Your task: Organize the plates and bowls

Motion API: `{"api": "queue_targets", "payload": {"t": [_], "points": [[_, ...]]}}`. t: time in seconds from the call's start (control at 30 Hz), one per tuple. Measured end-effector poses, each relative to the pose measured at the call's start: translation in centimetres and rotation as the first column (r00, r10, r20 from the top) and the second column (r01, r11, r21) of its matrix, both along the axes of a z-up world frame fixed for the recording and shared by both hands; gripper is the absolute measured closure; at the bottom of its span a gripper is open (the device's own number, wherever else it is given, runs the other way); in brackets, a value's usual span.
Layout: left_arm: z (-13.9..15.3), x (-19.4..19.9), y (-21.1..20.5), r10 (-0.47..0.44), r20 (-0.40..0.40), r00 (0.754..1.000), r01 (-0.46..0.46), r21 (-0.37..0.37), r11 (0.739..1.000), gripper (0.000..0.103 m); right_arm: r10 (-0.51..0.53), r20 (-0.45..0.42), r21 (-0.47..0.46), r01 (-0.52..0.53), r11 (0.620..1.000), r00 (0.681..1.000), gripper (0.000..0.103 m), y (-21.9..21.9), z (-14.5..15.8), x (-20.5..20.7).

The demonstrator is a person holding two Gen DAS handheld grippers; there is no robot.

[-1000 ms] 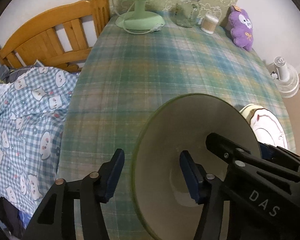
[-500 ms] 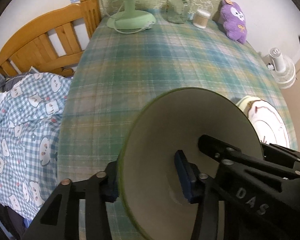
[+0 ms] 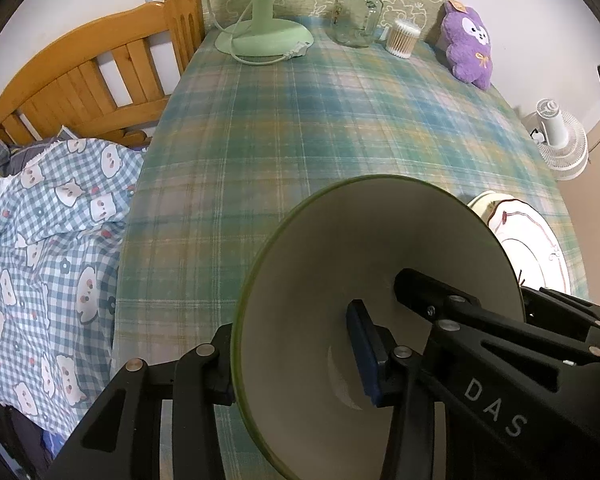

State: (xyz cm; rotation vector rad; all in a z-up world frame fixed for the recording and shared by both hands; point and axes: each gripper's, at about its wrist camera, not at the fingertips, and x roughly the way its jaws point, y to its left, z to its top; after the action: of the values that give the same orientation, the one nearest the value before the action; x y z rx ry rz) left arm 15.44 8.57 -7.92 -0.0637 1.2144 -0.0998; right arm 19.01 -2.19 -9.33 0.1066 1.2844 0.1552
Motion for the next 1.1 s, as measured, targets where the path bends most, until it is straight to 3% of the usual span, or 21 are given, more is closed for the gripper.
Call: {"api": "queue_targets", "payload": {"t": [0.5, 1.1], "points": [[4.2, -1.5, -1.5, -0.040, 0.056, 0.998, 0.040, 0.002, 0.999, 0.060, -0.059, 0.046, 0.002, 0.059, 0.998, 0.997, 0.060, -2.0, 4.8, -2.3], [6.2, -1.5, -9.0, 0.028, 0.091, 0.995, -0.027, -0.005, 1.000, 0.059, 0.002, 0.075, -0.003, -0.002, 1.000, 0.997, 0.060, -9.7, 7.2, -1.3]]}}
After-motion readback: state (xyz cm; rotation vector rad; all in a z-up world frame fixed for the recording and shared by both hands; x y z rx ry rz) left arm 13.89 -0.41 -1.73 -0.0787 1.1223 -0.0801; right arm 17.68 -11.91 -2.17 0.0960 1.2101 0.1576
